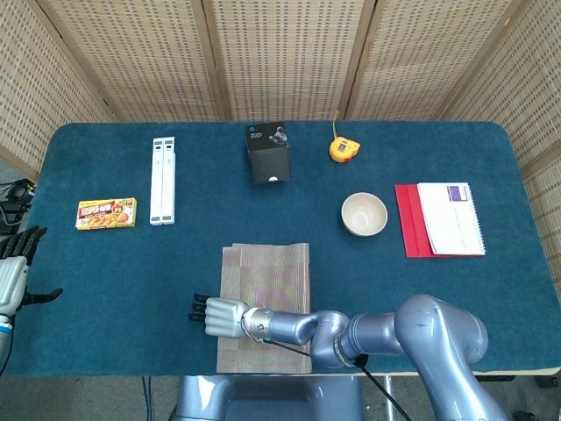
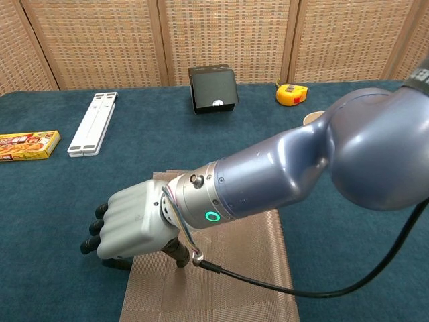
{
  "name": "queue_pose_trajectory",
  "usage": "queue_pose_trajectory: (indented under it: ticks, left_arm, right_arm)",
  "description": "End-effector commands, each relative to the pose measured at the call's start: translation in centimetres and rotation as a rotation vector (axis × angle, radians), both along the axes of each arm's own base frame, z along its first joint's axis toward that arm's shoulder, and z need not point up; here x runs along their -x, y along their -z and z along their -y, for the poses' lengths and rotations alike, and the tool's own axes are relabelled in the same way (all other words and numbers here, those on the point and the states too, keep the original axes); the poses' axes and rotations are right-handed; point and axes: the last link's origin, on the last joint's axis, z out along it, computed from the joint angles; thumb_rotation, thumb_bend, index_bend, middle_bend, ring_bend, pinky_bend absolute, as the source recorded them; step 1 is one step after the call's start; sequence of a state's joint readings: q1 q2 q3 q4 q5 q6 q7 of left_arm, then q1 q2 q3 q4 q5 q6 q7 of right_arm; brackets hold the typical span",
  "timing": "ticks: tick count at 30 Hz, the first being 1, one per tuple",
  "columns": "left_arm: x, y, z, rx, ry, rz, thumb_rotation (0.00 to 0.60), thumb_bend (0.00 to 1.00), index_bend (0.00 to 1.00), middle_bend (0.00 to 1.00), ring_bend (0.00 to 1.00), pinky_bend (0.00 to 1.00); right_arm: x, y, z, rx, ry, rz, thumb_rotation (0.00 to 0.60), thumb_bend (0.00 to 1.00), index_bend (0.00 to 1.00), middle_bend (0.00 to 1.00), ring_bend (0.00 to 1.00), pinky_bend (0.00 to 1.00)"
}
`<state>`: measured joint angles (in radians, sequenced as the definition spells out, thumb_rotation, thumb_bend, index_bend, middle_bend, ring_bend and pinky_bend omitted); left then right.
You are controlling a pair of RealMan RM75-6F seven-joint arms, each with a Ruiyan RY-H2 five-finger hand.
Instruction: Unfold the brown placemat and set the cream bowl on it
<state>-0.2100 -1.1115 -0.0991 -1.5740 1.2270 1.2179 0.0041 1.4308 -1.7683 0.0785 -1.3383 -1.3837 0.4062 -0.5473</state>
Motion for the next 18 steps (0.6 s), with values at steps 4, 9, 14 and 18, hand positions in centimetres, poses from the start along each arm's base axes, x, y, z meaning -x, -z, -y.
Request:
queue_pose_trajectory:
  ticks: [4, 9, 14, 18]
  left_arm:
    - [-0.03, -0.03, 0.05, -0.001, 0.001, 0.0, 0.6, 0.0, 0.0, 0.0, 0.0, 0.0]
    - [-0.07, -0.01, 0.09, 0.001, 0.002, 0.001, 0.6, 0.0, 0.0, 0.0, 0.0, 0.0]
    - [-0.09, 0.0, 0.11, 0.001, 0.004, 0.001, 0.6, 0.0, 0.0, 0.0, 0.0, 0.0]
    - [-0.1, -0.02, 0.15, 0.0, 0.005, 0.001, 0.6, 0.0, 0.0, 0.0, 0.0, 0.0]
  right_arm:
    - [0.05, -0.21, -0.13, -0.001, -0.005, 0.003, 0.6, 0.48, 0.45, 0.0, 0.0, 0.0]
    - [0.2, -0.48, -0.13, 0.003, -0.01, 0.003, 0.6, 0.53, 0.5, 0.0, 0.0, 0.0]
    - [0.36, -0.66, -0.18, 0.003, -0.01, 0.002, 0.6, 0.6, 0.53, 0.0, 0.0, 0.0]
    - [0.42, -0.76, -0.22, 0.002, -0.01, 0.003, 0.6, 0.64, 0.54, 0.0, 0.0, 0.0]
